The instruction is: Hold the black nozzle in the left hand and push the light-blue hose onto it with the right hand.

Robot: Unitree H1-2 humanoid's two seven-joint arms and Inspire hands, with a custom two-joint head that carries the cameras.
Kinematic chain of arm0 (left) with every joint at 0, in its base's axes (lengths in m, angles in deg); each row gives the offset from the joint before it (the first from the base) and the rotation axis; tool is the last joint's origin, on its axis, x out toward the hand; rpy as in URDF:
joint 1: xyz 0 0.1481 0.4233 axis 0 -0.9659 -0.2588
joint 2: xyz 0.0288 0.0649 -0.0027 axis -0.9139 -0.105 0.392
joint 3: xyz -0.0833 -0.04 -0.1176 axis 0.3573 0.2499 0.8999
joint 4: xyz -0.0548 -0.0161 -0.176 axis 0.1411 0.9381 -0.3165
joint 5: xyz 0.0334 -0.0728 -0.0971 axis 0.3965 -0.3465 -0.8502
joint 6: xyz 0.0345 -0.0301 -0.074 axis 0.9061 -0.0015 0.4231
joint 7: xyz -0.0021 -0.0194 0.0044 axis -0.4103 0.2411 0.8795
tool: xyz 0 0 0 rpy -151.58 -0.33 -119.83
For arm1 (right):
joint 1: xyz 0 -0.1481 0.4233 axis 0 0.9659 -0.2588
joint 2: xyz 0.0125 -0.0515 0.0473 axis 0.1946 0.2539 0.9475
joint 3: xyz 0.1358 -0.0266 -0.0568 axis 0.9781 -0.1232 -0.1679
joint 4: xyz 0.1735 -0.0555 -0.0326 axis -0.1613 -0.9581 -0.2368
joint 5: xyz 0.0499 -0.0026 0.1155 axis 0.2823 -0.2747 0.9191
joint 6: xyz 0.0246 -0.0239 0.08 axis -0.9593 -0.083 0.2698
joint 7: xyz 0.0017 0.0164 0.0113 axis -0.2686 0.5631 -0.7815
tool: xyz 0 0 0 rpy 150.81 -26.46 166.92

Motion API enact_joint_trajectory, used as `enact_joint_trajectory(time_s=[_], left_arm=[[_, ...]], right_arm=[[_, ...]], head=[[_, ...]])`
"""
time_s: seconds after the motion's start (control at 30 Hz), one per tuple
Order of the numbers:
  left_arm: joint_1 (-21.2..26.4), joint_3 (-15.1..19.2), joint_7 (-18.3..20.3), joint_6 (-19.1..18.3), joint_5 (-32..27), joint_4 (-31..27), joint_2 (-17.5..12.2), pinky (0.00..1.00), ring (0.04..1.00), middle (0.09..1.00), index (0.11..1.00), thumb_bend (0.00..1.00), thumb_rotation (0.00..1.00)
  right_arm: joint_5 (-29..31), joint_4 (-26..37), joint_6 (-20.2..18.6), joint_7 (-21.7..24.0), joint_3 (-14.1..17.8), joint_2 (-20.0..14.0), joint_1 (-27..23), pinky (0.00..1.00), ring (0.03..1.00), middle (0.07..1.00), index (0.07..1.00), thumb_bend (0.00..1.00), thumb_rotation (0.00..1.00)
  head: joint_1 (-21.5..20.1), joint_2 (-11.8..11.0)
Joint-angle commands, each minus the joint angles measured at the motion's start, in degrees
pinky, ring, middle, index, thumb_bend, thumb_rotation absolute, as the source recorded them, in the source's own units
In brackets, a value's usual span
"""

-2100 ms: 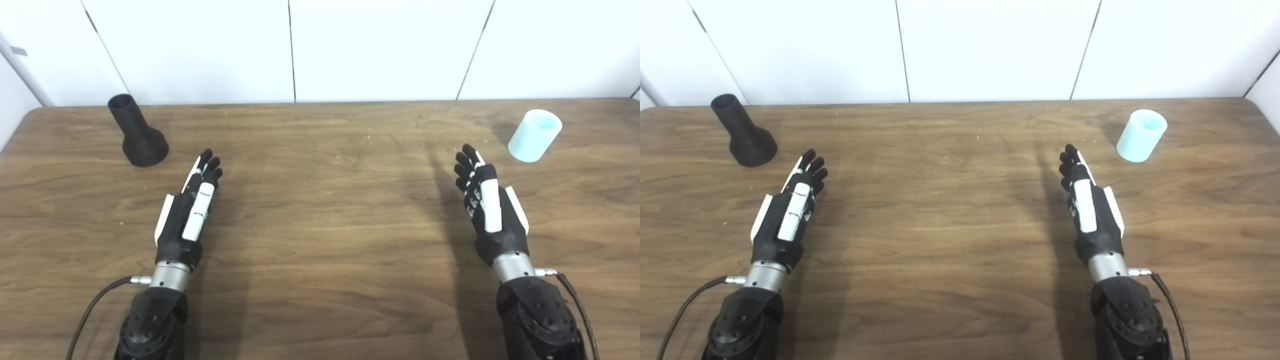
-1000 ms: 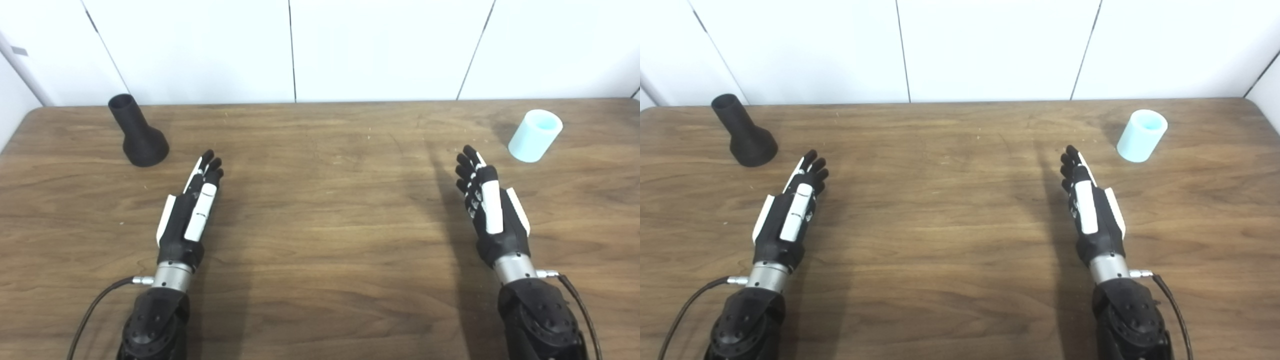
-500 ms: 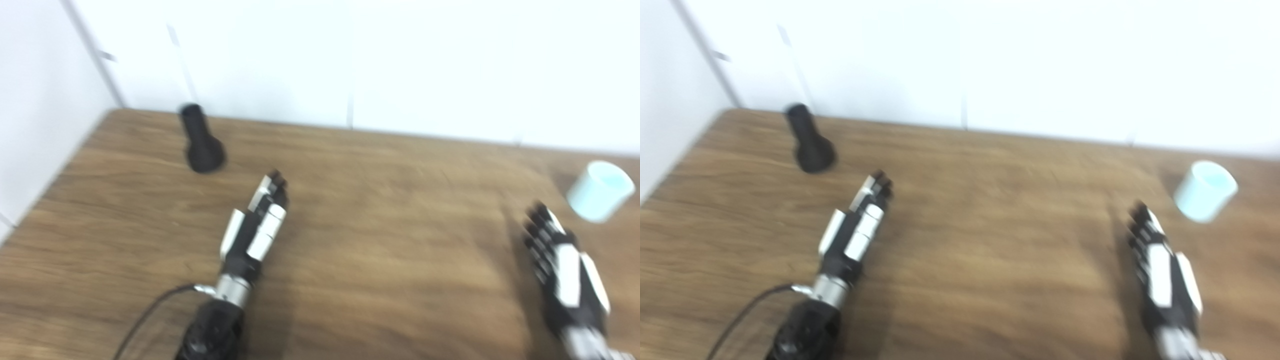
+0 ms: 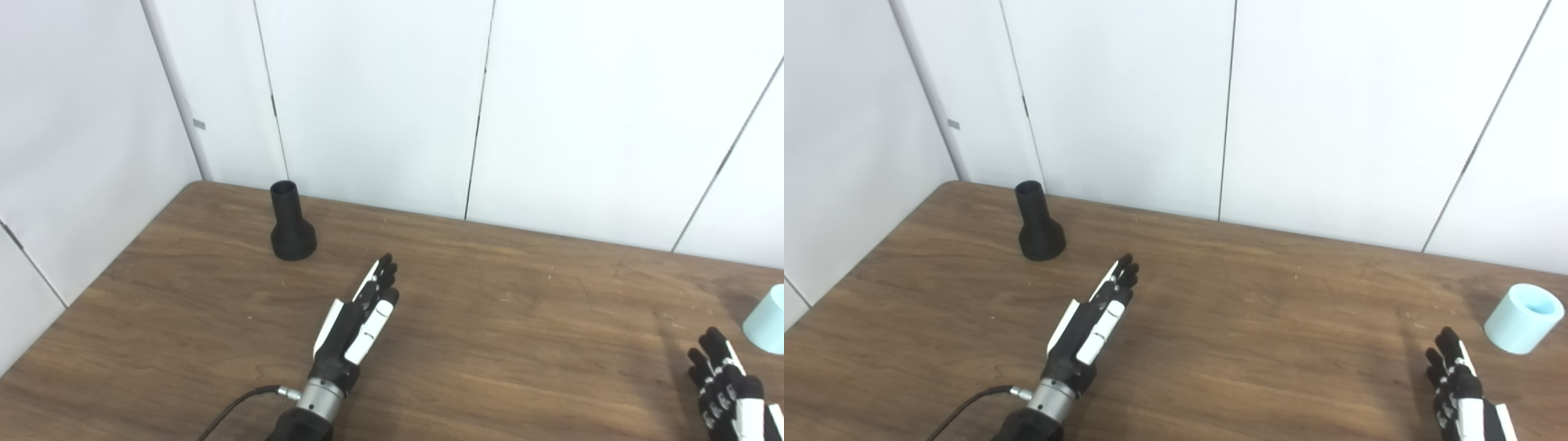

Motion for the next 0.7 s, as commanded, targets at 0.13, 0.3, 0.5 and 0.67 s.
enact_joint_trajectory(time_s=[0.13, 0.3, 0.5, 0.67], left_arm=[[-0.65, -0.26, -0.74, 1.44, 0.82, 1.98, 0.51, 1.00, 1.000, 0.984, 0.970, 0.43, 0.84], [-0.88, 0.77, -2.31, -0.71, 2.34, -2.12, 0.26, 1.00, 0.999, 0.975, 0.963, 0.43, 0.70], [-1.52, 2.96, -8.84, -4.69, 12.39, -7.35, 0.94, 0.96, 0.950, 0.916, 0.915, 0.63, 0.29], [-0.73, 6.18, -9.84, -8.07, 14.57, -9.72, -1.72, 0.96, 0.939, 0.895, 0.894, 0.71, 0.19]], right_arm=[[1.43, -3.02, 2.23, 1.07, 0.92, -1.45, -0.87, 1.00, 0.989, 0.995, 0.990, 0.59, 1.00], [1.92, -3.78, 2.38, 0.98, 1.09, -1.78, -1.10, 0.98, 0.977, 0.988, 0.984, 0.59, 1.00], [1.08, -4.89, 2.78, 0.46, 0.81, -1.44, -1.53, 0.97, 0.962, 0.977, 0.977, 0.59, 1.00], [0.83, -5.09, 2.82, 0.50, 0.57, -1.26, -1.48, 0.97, 0.961, 0.975, 0.975, 0.60, 1.00]], head=[[-0.88, 0.07], [-0.90, 0.52], [-0.43, 0.36], [-0.52, 0.64]])
